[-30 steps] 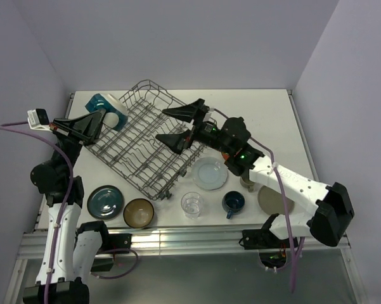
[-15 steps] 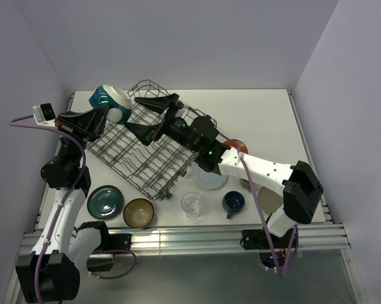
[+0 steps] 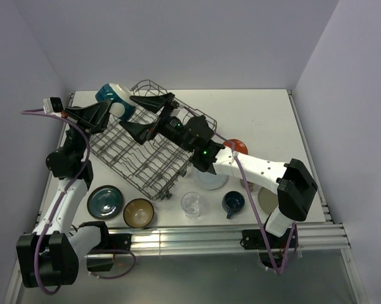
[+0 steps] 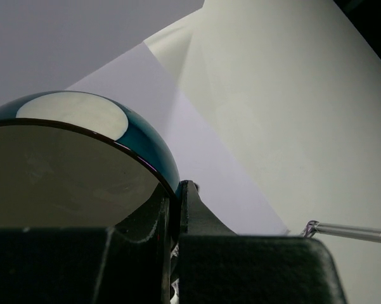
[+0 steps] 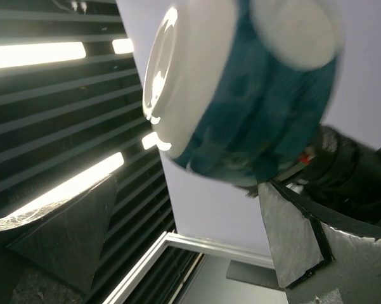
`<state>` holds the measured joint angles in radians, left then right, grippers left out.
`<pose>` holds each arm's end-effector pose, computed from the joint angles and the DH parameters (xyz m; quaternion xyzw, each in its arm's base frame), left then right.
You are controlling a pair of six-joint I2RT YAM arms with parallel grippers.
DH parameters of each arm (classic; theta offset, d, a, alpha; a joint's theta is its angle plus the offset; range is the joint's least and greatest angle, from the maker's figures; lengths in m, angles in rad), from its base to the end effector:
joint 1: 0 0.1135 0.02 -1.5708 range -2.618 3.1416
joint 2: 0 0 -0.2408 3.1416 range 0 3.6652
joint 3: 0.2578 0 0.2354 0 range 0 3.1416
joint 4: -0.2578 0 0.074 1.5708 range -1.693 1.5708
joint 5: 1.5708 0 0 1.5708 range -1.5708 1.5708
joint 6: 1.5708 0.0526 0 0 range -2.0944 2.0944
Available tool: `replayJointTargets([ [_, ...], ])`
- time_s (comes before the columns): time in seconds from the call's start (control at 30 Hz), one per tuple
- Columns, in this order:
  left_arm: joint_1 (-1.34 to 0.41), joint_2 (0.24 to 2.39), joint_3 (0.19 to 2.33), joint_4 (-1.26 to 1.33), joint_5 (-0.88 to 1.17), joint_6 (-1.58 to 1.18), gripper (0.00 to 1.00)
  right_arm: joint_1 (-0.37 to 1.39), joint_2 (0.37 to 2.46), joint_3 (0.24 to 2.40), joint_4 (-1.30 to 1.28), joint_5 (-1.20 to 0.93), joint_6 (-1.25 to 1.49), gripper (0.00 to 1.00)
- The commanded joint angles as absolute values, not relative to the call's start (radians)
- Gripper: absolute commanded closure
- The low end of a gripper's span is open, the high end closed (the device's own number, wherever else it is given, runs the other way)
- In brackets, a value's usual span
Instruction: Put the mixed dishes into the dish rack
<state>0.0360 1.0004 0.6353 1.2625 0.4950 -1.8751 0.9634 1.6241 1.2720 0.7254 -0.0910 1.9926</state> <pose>0.1998 -0.0178 0.3850 -0.1281 0.3737 -0.7769 0.4903 0.2157 0.3188 0.3779 0.2444 0.5086 0.8240 0.0509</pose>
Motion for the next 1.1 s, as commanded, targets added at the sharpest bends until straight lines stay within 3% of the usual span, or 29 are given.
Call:
replayJointTargets([
  [0.0, 0.031, 1.009, 0.712, 1.804, 0.554, -1.901, 1.0, 0.988, 1.609, 1.339, 0.844, -0.063, 2.585, 0.0],
  [0.47, 0.031, 1.101, 0.994, 1.865, 0.723, -1.899, 1.0, 0.989, 1.595, 1.23, 0.968, -0.002, 2.605, 0.0],
  [0.53, 0.031, 1.097, 1.011, 1.864, 0.724, -1.904, 1.0, 0.976, 1.588, 1.207, 0.968, -0.078, 2.566, 0.0],
  [0.73, 0.031, 1.063, 0.944, 1.858, 0.687, -1.904, 1.0, 0.956, 1.516, 1.074, 0.985, -0.141, 2.482, 0.0],
  [1.07, 0.031, 1.036, 0.778, 1.741, 0.592, -1.895, 1.0, 0.743, 1.385, 0.962, 0.826, -0.515, 2.136, 0.0],
])
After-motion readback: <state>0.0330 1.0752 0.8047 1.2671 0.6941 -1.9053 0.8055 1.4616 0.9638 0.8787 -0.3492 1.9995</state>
